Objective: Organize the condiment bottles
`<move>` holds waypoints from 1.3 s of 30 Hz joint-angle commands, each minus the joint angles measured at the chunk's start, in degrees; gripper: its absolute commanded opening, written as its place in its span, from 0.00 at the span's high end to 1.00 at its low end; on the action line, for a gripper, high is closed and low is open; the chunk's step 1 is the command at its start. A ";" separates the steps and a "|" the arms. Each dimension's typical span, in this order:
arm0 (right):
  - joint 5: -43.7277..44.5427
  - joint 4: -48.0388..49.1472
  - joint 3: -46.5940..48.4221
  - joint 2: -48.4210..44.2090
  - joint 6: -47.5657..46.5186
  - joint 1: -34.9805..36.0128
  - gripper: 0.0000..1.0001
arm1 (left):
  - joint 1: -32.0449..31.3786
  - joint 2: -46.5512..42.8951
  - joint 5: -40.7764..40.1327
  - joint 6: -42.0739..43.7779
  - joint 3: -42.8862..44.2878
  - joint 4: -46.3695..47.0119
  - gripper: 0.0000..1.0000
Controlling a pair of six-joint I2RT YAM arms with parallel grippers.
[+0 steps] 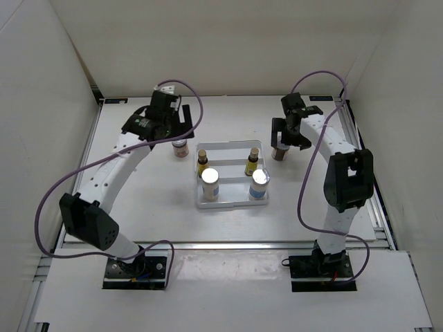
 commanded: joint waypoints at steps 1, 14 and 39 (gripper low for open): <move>-4.01 1.30 3.87 1.80 -1.45 -1.48 0.00 | 3.52 -4.59 -3.04 3.46 -2.38 -0.97 0.00; -5.78 1.31 9.76 8.14 -1.98 -2.10 0.59 | 7.13 -6.09 -2.34 2.94 -7.76 -0.44 0.00; -14.56 -0.71 21.72 8.75 -4.61 10.90 0.92 | 7.13 -4.42 -1.28 2.41 -8.81 -0.44 0.00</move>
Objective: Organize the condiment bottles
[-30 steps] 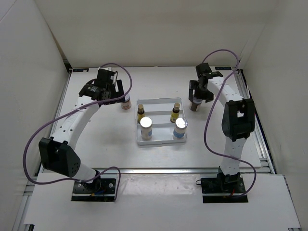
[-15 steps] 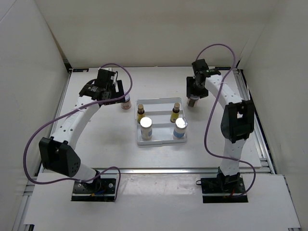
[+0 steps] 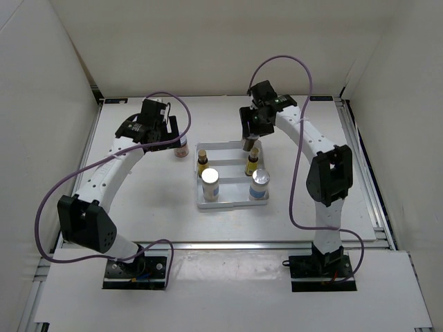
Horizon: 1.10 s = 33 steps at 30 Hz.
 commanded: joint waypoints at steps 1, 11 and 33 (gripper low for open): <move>-2.35 1.56 2.81 1.34 -0.92 -0.09 0.92 | -0.08 -0.81 0.42 -0.06 -0.31 0.48 0.00; -2.17 2.62 0.45 4.60 -0.92 -0.09 0.71 | -0.08 2.26 0.95 -0.06 0.92 1.00 0.00; 7.24 5.69 -0.88 -14.99 1.10 -1.32 0.00 | -0.61 13.77 5.78 -2.61 12.60 4.17 0.00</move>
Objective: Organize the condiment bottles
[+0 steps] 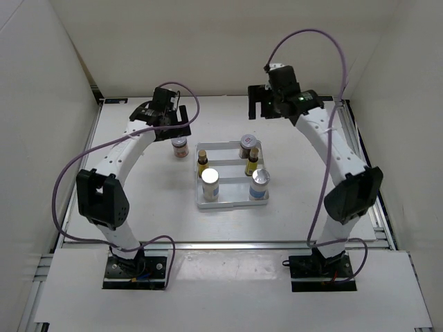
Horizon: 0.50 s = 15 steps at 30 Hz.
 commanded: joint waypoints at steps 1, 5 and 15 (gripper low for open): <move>0.20 1.46 -0.26 -4.64 -0.38 -1.80 0.00 | -0.50 3.41 1.78 -0.66 2.60 2.18 0.00; -1.13 1.45 -3.25 -7.80 -0.39 -2.33 0.00 | -0.50 8.69 1.26 -0.05 5.23 2.18 0.00; -2.18 1.45 -10.10 -14.75 0.14 -2.33 0.00 | 0.55 18.10 0.73 -0.57 9.19 2.18 0.08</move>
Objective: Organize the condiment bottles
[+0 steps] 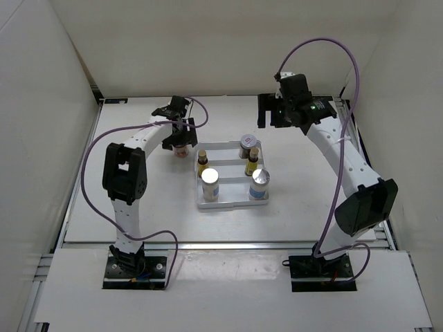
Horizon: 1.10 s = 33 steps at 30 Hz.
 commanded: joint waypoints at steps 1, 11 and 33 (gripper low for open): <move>-0.78 0.99 -1.45 -4.61 0.16 0.01 0.00 | 0.42 -1.00 0.33 -0.33 3.18 0.36 0.10; -0.26 0.99 -5.33 -8.65 -0.36 -1.14 0.00 | 0.95 -2.39 -0.11 1.95 7.92 0.36 0.68; 0.89 0.99 -8.05 -9.18 -0.36 -1.14 0.00 | -9.16 -4.42 2.27 1.34 11.00 0.36 0.74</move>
